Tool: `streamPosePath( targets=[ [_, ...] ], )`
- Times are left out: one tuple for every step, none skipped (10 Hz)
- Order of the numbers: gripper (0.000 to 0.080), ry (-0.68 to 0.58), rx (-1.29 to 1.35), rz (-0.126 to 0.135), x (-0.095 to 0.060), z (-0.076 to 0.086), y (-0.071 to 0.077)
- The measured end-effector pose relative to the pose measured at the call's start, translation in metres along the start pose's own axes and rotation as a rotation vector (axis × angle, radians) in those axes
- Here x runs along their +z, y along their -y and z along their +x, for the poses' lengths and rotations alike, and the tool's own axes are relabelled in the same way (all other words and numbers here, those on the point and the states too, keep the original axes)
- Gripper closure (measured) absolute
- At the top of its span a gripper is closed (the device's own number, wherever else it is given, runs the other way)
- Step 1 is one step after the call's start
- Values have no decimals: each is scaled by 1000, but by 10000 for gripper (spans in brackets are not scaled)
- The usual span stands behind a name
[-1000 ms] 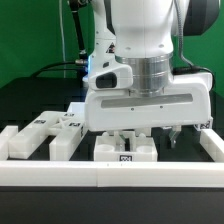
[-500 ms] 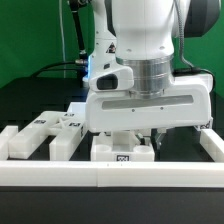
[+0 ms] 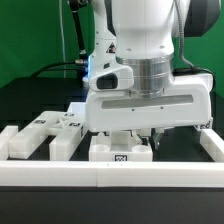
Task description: Assemble chair
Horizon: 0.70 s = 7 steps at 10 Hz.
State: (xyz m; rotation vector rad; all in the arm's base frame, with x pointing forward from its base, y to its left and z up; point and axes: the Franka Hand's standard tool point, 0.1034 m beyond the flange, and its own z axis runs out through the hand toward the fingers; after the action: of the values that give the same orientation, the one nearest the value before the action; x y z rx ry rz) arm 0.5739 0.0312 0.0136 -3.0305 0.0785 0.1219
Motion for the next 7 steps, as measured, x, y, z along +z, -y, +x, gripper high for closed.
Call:
streamPosePath(
  targets=[
    [762,0,-1,0,0,0,2],
    [762,0,-13,1,1,0,10],
    [762,1,-24,0,2,0,18],
    [762,-1,-38,-1,3,1,27],
    [762,-3,-47,-1,4,3,37],
    [762,-7,-59,-1,4,6,49],
    [762,-10,-72,-1,6,9,57]
  ],
)
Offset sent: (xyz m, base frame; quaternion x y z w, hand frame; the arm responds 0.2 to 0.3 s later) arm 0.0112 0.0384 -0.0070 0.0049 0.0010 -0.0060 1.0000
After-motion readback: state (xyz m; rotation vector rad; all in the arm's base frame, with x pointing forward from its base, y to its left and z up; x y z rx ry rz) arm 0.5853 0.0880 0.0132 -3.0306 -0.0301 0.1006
